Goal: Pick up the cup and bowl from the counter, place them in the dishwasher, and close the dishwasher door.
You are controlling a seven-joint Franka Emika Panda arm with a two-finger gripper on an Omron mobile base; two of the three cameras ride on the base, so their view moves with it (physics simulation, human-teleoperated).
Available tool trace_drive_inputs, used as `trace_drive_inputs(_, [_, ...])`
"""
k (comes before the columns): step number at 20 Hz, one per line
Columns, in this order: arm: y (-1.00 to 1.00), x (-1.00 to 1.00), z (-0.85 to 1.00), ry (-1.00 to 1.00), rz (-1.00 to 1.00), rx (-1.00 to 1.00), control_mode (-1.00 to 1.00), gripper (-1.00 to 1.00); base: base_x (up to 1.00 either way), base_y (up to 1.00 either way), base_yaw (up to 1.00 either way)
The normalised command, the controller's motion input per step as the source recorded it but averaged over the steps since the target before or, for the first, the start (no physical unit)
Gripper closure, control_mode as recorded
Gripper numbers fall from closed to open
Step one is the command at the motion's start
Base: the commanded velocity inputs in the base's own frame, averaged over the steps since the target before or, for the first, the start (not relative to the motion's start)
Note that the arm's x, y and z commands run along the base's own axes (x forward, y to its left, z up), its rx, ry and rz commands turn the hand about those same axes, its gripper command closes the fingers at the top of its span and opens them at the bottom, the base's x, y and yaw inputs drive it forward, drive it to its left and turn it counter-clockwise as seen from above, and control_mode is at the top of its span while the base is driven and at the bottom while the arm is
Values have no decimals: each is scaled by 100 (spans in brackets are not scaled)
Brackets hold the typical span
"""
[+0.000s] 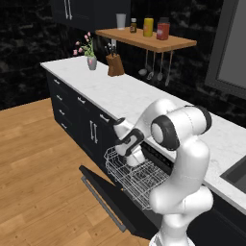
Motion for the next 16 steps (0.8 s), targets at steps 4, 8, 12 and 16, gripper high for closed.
trace_drive_inputs(4, [0,33,-25,3,0,-2,-100,100,0,0,0])
trace_drive_inputs(8, [0,28,-31,5,0,-2,-100,100,0,0,0])
trace_drive_inputs(12, [0,12,-44,0,0,-2,-100,100,0,0,0])
trace_drive_inputs(16, [-5,1,-44,0,0,-2,-100,100,0,0,0])
